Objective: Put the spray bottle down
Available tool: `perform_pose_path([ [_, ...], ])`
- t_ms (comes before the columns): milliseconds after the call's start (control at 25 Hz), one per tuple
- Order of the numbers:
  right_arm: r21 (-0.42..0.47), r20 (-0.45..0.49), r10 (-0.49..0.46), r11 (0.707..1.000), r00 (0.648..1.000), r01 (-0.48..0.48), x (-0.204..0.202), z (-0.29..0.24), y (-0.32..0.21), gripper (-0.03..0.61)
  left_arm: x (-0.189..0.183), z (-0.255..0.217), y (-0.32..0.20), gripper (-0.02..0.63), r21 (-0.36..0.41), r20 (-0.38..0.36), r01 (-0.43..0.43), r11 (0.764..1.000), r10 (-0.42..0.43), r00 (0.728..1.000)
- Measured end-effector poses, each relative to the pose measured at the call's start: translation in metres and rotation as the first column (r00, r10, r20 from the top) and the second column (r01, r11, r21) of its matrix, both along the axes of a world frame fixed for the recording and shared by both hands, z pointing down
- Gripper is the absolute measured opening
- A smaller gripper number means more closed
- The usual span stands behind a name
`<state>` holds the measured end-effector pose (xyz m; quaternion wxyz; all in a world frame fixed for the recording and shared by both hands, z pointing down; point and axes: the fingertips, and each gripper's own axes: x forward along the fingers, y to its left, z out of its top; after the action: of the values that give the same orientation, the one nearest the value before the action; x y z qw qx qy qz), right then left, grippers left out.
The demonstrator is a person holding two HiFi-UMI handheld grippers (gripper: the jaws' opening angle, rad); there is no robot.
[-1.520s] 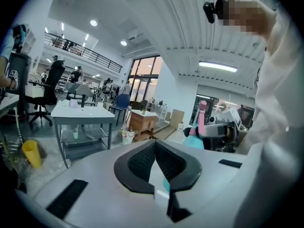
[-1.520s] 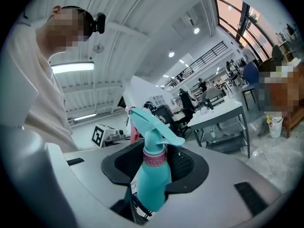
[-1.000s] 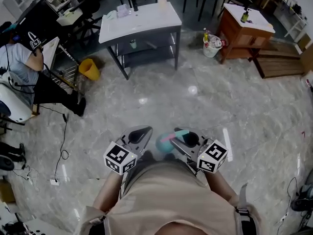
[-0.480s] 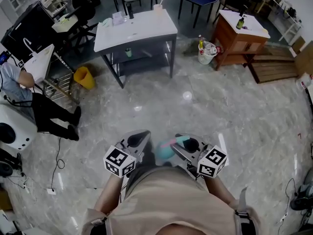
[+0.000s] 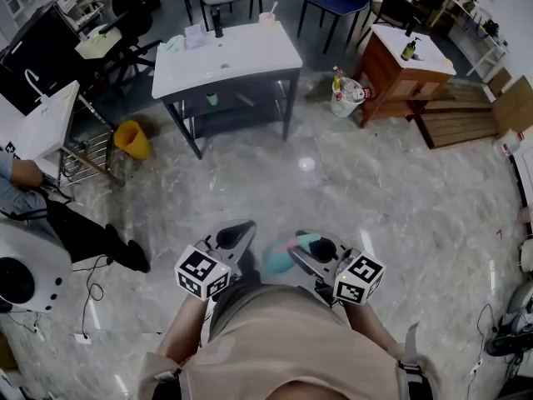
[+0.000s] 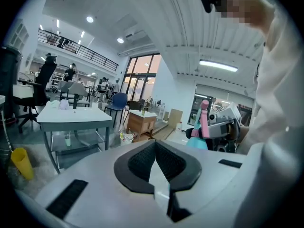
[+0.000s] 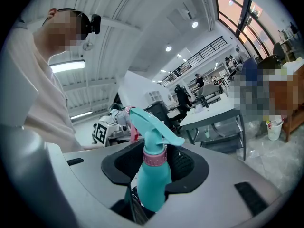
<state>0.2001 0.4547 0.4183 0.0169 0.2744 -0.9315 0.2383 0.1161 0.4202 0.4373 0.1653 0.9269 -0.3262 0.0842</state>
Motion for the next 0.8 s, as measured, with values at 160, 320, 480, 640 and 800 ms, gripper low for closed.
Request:
perform_pose_path([
  [160, -0.011, -0.018, 0.012, 1.000, 1.000, -0.012, -0.014, 0.001, -0.021, 0.158, -0.016, 0.002, -0.023, 0.009, -0.003, -0.011, 0.000, 1.000, 0.000, 1.000],
  [320, -0.011, -0.040, 0.005, 1.000, 0.999, -0.005, -0.033, 0.000, -0.046, 0.158, -0.037, 0.001, -0.049, 0.009, 0.001, -0.023, 0.008, 1.000, -0.008, 1.000],
  [480, -0.006, -0.063, -0.010, 1.000, 0.998, 0.010, -0.056, 0.002, -0.068, 0.158, -0.060, 0.000, -0.071, 0.009, 0.014, -0.035, 0.022, 1.000, -0.022, 0.999],
  [640, -0.007, -0.078, -0.036, 0.999, 0.996, 0.035, -0.080, 0.003, -0.089, 0.158, -0.082, 0.003, -0.089, 0.009, 0.016, -0.042, 0.034, 0.999, -0.034, 0.999],
  [800, -0.010, -0.094, -0.051, 0.999, 0.994, 0.051, -0.097, 0.000, -0.108, 0.158, -0.102, 0.001, -0.103, 0.009, 0.020, -0.049, 0.047, 0.999, -0.046, 0.998],
])
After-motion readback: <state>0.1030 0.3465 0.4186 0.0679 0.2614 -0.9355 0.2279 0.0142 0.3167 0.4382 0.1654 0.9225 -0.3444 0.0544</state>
